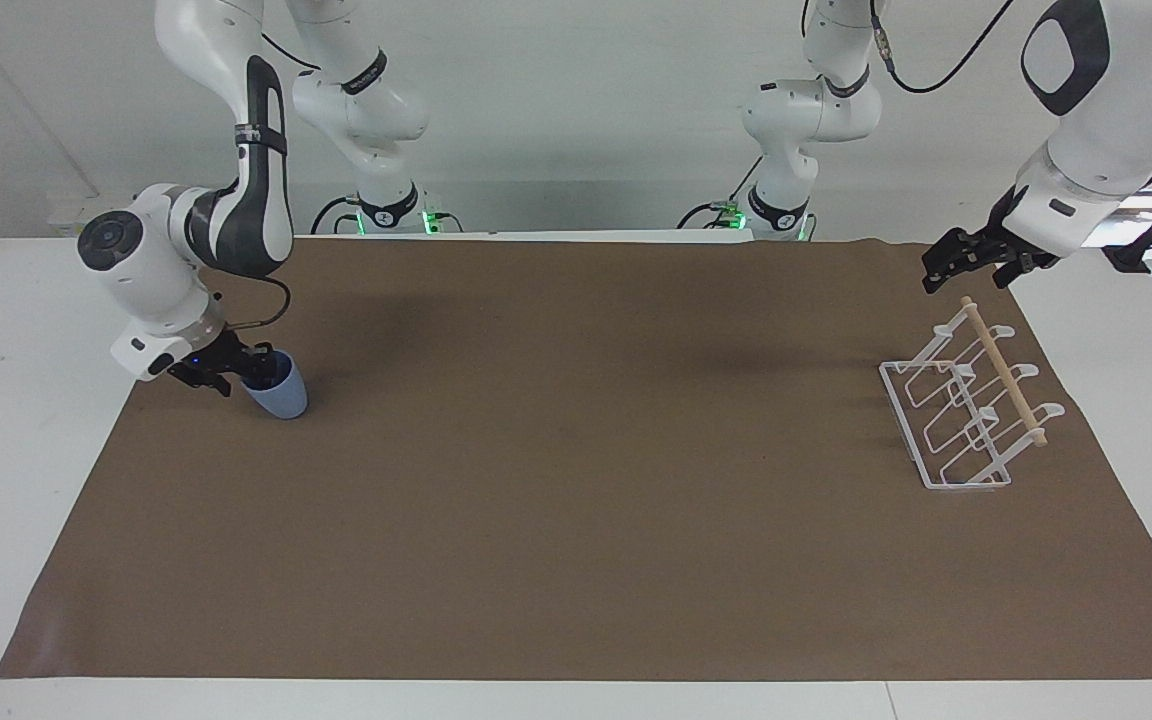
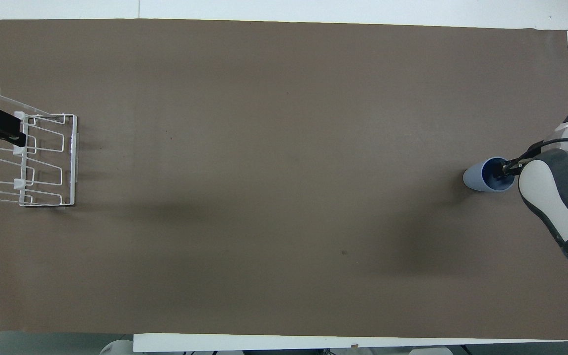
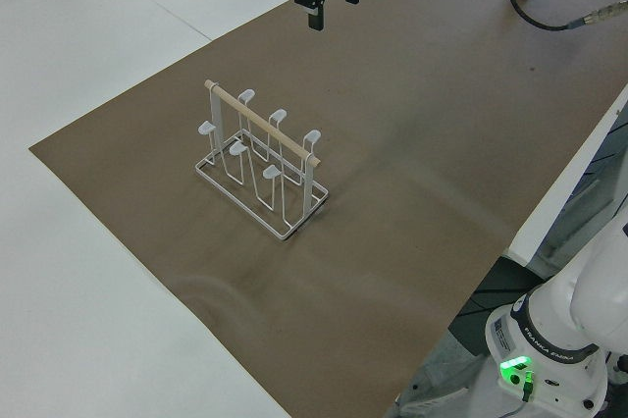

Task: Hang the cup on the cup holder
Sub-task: 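Grasp the cup rim with the right gripper and lift it sideways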

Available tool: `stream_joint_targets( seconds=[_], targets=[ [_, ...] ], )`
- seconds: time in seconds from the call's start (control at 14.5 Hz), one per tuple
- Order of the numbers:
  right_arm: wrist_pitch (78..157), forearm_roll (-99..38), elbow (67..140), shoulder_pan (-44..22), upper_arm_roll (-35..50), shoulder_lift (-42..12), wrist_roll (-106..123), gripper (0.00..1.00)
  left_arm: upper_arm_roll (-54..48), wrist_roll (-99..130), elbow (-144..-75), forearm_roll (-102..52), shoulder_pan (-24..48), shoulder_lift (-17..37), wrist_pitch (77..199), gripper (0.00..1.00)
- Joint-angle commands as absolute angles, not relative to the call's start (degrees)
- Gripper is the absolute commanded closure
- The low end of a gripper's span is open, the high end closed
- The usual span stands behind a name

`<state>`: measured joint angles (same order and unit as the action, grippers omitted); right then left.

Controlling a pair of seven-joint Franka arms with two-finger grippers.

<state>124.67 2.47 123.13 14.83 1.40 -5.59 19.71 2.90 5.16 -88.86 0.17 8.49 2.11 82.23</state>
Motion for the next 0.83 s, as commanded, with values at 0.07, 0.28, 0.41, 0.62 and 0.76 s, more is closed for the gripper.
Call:
stream_joint_targets(
  seconds=[0.07,0.28,0.41,0.62,0.76],
  targets=[
    [125.2,1.2,124.6,15.4,1.8,-4.2,21.6,1.00,3.3,9.0,-91.8,0.3,9.8,-0.5,81.9,0.00],
    [121.3,1.3,121.9,15.0,1.8,-4.7,26.1,1.00,3.2,11.7,-91.9,0.2,9.2,-0.5,82.4,0.00],
    [115.6,1.1,116.6,15.1,1.9,-5.9,31.9,1.00,3.2,15.0,-92.5,0.2,9.6,-0.8,82.6,0.00],
    [102.1,-15.2,109.9,14.9,2.6,-5.5,34.5,1.00,3.0,22.3,-93.3,-0.1,10.5,-1.2,83.5,0.00],
    [94.6,-29.4,108.5,14.9,2.6,-5.5,32.7,1.00,2.9,31.7,-93.5,-1.1,12.5,-1.2,83.5,0.00]
  ],
)
